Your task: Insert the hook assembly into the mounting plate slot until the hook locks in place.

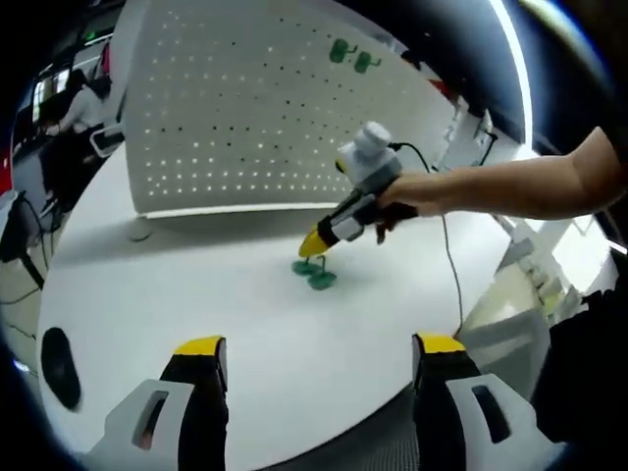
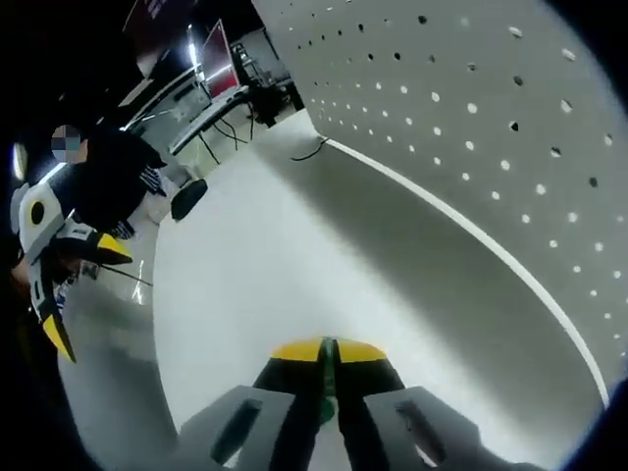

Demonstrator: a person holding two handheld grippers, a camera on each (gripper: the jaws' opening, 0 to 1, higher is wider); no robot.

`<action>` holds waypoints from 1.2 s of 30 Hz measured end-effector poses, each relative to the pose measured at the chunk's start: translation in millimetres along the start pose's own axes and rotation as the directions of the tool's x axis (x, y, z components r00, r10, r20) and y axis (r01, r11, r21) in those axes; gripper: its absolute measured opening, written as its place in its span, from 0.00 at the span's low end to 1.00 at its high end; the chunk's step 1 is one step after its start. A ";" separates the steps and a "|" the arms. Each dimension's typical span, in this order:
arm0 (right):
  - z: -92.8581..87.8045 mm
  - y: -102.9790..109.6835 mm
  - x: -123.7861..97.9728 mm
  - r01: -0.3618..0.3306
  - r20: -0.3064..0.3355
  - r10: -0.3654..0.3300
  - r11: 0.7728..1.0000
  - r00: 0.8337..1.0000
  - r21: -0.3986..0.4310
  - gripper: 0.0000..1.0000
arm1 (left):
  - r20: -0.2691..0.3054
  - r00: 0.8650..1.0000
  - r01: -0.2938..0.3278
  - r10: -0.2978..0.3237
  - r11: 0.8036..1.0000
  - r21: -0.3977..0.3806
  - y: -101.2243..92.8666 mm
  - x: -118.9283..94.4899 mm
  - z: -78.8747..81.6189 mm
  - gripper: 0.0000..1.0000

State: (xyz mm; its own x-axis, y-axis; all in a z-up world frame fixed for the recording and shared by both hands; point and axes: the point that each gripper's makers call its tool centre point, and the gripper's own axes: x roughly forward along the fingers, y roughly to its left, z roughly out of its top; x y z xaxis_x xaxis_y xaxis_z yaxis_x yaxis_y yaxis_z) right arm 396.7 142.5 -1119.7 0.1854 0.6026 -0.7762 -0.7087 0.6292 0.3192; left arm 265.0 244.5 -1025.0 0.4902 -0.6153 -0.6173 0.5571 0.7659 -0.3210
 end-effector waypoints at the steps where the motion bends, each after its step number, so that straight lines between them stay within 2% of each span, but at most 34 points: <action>1: 0.8 0.8 -1.4 0.003 0.007 -0.003 1.000 1.000 0.004 0.00 | 0.000 1.000 0.000 0.000 1.000 0.002 0.5 0.2 0.6 0.78; 4: 0.7 -1.0 -5.4 0.019 0.022 -0.019 1.000 1.000 0.018 0.00 | 0.010 1.000 -0.006 0.006 1.000 0.010 1.5 0.7 5.1 0.78; 8: 5.9 -8.1 -15.4 0.059 0.076 -0.062 0.998 0.995 0.035 0.00 | 0.019 1.000 -0.009 0.009 1.000 0.015 2.6 0.9 11.2 0.78; 14: 24.6 -15.5 -44.5 0.129 0.185 -0.138 0.990 0.973 0.063 0.00 | 0.030 1.000 -0.008 0.007 1.000 0.027 0.4 -0.4 17.7 0.77; 17: 30.2 -13.6 -56.4 0.125 0.219 -0.142 0.988 0.965 0.088 0.00 | 0.041 0.999 -0.004 0.003 1.000 0.029 -3.6 -2.3 21.1 0.77; 20: 35.5 -13.5 -69.1 0.158 0.256 -0.176 0.983 0.951 0.091 0.00 | 0.047 0.999 -0.002 0.000 0.999 0.037 -8.1 -4.6 24.0 0.77; 23: 44.2 -6.3 -84.5 0.132 0.334 -0.178 0.979 0.926 0.154 0.00 | 0.060 0.998 -0.003 0.001 0.999 0.044 -12.7 -8.5 28.0 0.77; 25: 45.2 -2.5 -94.9 0.124 0.363 -0.180 0.977 0.914 0.172 0.00 | 0.067 0.998 -0.002 -0.001 0.999 0.047 -13.8 -9.8 28.7 0.77; 29: 43.1 3.0 -111.1 0.141 0.392 -0.204 0.973 0.897 0.184 0.00 | 0.066 0.998 -0.002 -0.002 0.999 0.052 -17.1 -12.4 25.3 0.77; 31: 42.8 6.8 -121.4 0.149 0.421 -0.222 0.969 0.879 0.199 0.00 | 0.063 0.998 0.000 -0.003 0.999 0.045 -18.6 -13.7 23.1 0.77; 36: 35.3 15.7 -137.1 0.182 0.446 -0.261 0.960 0.856 0.212 0.00 | 0.081 0.996 0.020 -0.022 0.999 0.028 -25.8 -14.8 29.0 0.76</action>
State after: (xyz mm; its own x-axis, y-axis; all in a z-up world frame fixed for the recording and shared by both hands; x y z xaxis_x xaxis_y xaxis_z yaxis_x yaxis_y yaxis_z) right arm 384.1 87.1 -989.0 0.6472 0.5708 -0.5053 -0.5024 0.8179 0.2805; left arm 262.8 228.4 -986.8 0.5303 -0.6454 -0.5498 0.5852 0.7479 -0.3134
